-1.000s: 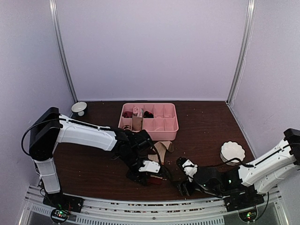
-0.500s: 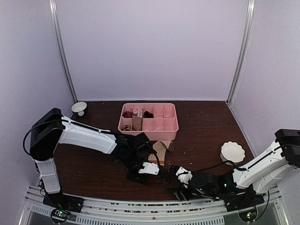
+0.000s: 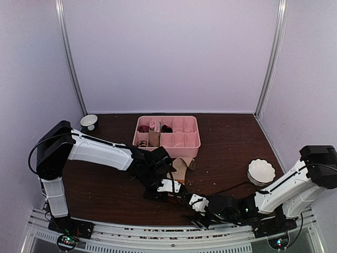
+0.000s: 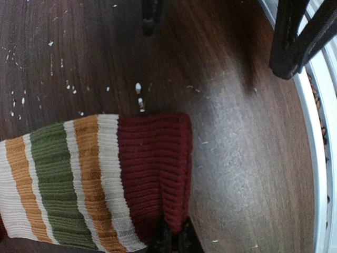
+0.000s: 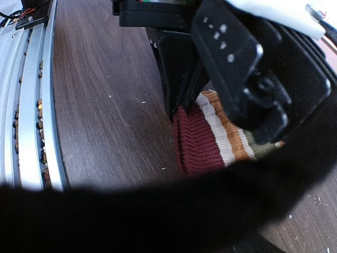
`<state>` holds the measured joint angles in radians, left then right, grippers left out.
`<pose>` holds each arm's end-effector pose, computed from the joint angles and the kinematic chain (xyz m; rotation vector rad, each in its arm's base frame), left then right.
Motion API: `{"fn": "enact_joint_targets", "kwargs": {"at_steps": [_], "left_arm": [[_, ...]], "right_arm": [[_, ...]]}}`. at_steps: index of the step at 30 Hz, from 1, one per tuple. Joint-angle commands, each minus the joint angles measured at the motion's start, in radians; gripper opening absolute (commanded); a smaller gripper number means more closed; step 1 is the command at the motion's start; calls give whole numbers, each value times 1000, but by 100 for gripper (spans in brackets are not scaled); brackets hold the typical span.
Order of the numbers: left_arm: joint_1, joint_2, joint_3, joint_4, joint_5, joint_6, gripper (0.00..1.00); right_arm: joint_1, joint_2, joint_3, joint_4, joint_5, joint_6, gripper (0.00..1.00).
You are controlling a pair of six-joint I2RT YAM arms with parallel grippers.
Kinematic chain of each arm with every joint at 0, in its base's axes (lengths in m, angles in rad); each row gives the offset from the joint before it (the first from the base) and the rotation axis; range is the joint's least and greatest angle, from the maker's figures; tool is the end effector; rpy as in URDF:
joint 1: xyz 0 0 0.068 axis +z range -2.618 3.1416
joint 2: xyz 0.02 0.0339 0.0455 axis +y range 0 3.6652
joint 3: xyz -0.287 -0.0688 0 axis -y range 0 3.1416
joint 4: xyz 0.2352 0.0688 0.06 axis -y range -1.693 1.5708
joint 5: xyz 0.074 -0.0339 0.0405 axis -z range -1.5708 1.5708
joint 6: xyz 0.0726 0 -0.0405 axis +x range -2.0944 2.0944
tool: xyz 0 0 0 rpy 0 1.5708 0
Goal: Roll the socks
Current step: Roll the sock at the center of the board.
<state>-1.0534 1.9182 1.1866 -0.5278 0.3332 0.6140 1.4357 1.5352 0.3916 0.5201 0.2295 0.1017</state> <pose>0.1656 -0.3390 0.1351 2.1664 1.8647 -0.5667 0.0540 0.2745 0.1266 -1.2818 1.8418 0.6126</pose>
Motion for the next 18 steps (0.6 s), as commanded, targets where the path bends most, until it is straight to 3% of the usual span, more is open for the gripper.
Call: {"fn": "enact_joint_targets", "kwargs": {"at_steps": [1, 9, 18], "left_arm": [[62, 32, 34, -148, 158, -28, 0], [147, 94, 116, -319, 417, -37, 0], [185, 192, 195, -440, 495, -4, 0]], "right_arm": [[5, 19, 20, 60, -28, -42, 64], [3, 81, 72, 135, -83, -61, 54], [-1, 213, 181, 193, -87, -54, 48]]}}
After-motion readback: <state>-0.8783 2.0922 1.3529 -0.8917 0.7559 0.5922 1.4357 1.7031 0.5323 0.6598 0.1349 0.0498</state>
